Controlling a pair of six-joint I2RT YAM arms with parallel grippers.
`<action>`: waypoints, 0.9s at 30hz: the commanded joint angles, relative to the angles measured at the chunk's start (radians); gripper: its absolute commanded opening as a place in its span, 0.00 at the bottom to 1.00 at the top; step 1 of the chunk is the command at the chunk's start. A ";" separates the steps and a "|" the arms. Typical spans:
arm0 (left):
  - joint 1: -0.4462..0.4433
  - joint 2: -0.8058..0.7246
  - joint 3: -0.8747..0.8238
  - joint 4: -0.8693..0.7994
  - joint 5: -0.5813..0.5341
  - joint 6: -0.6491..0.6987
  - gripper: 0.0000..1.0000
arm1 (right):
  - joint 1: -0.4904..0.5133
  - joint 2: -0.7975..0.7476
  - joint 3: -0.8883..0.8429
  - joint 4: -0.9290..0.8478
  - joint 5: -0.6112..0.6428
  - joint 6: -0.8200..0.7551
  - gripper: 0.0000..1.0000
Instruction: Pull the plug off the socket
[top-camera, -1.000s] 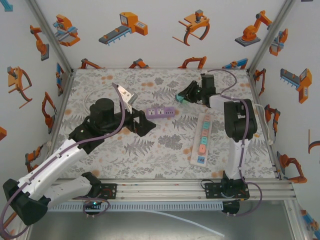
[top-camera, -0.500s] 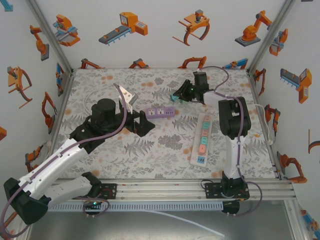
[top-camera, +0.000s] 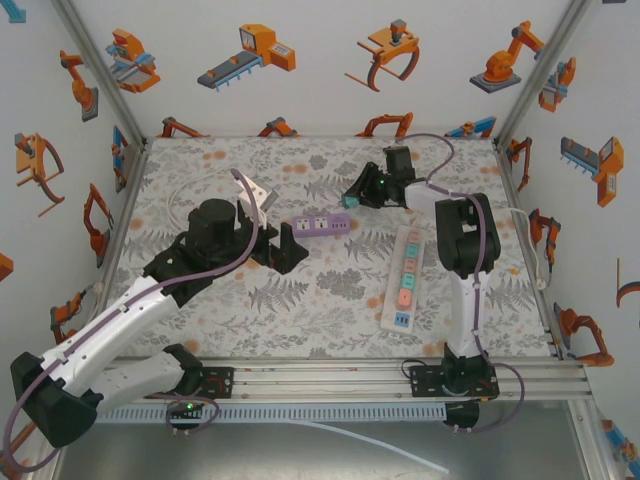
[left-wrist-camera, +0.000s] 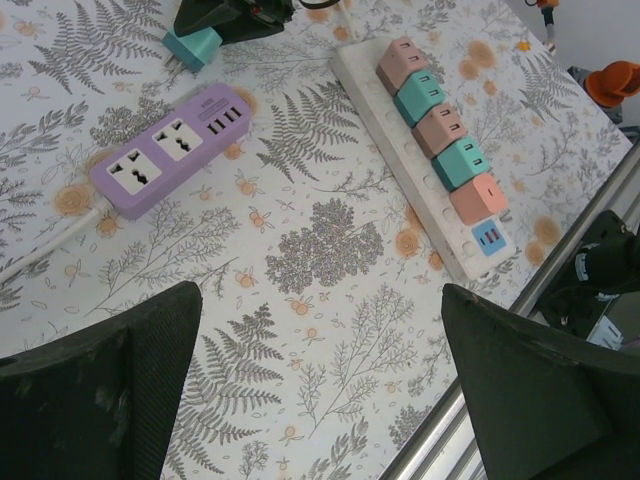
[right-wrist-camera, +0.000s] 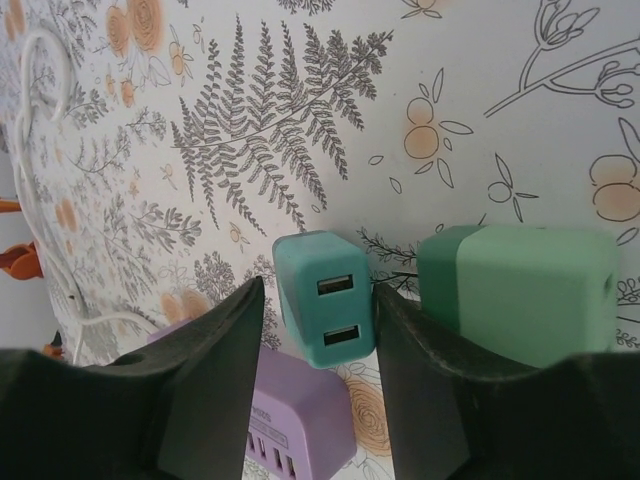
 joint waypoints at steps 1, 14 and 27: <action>-0.006 0.004 -0.006 -0.002 0.002 -0.002 0.97 | 0.001 -0.087 0.026 -0.043 0.024 -0.053 0.48; -0.168 0.074 -0.016 0.101 -0.303 -0.231 0.97 | -0.163 -0.499 -0.178 -0.160 0.216 -0.230 0.48; -0.581 0.674 0.311 0.161 -0.655 -0.340 0.97 | -0.334 -0.555 -0.355 -0.280 0.252 -0.252 0.51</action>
